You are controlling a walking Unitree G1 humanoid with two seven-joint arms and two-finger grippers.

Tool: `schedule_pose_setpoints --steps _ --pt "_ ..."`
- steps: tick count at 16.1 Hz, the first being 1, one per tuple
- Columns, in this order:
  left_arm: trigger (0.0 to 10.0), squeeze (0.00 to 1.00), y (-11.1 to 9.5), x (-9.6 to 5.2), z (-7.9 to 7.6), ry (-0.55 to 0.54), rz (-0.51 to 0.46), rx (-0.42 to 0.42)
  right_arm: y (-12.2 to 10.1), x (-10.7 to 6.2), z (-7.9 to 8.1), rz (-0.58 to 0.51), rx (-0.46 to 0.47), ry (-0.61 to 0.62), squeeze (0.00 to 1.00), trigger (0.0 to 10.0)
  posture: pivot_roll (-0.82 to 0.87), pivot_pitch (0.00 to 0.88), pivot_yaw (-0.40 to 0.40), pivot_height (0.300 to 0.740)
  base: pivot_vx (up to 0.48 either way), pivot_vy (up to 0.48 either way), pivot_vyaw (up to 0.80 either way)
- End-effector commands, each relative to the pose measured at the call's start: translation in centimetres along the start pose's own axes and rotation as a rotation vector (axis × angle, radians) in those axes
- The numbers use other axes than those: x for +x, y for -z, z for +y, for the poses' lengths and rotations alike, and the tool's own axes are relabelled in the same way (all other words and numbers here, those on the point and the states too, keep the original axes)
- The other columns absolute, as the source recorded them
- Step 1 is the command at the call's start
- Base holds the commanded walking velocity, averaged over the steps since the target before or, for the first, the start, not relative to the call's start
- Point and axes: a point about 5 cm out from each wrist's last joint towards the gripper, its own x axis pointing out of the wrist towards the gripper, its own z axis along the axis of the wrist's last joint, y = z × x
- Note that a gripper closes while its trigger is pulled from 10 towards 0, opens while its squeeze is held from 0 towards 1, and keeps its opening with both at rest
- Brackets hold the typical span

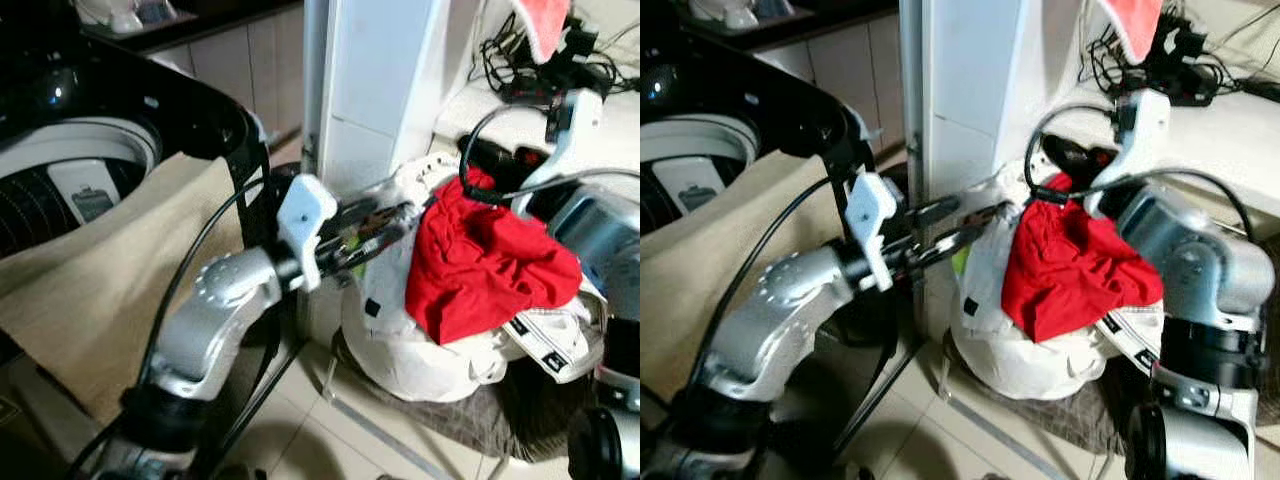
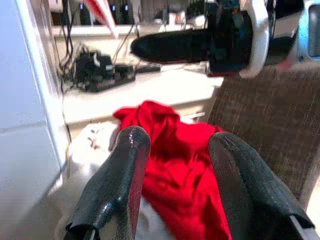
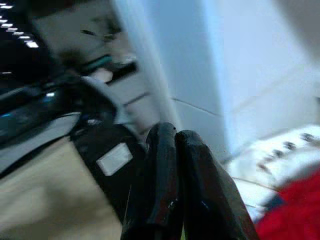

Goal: Clothes washing

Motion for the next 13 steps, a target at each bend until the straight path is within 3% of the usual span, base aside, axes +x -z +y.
schedule_pose_setpoints --steps 1,2,3,4,7,9,13 --pt "10.0 0.00 -0.2 0.0 0.4 -0.016 -0.005 0.009 0.0 -0.7 0.0 0.040 -0.086 0.014 0.00 0.0 -0.13 0.000 -0.010 0.740 0.000 0.000 0.00" --pt "10.0 0.00 0.1 0.0 0.4 -0.015 0.008 0.008 1.5 -0.9 -1.6 0.147 -0.281 0.160 0.00 3.2 -0.13 0.000 -0.013 0.740 0.000 0.000 0.00" --pt "10.0 0.00 0.6 -0.2 0.3 -0.014 0.030 0.014 2.5 -1.2 -2.8 0.191 -0.342 0.267 0.87 10.0 -0.13 0.000 -0.012 0.740 0.000 0.000 0.00" --pt "10.0 0.00 0.8 -0.3 0.2 -0.011 0.047 0.025 3.0 -1.2 -3.4 0.192 -0.331 0.297 1.00 10.0 -0.13 0.000 -0.012 0.740 0.000 0.000 0.00" --pt "10.0 0.00 1.4 -0.7 0.3 -0.001 0.093 0.031 4.0 -1.2 -6.5 0.157 -0.397 0.513 1.00 10.0 -0.12 0.000 -0.005 0.740 0.000 0.000 0.00" --pt "10.0 0.00 1.6 -0.9 0.4 0.006 0.110 0.032 4.3 -0.8 -7.4 0.150 -0.432 0.546 1.00 10.0 -0.12 0.000 0.002 0.740 0.000 0.000 0.00" --pt "10.0 0.00 1.8 -1.3 0.8 -0.017 0.146 0.051 4.9 0.3 -8.7 0.144 -0.418 0.558 1.00 10.0 -0.11 0.000 0.001 0.740 0.000 0.000 0.00"
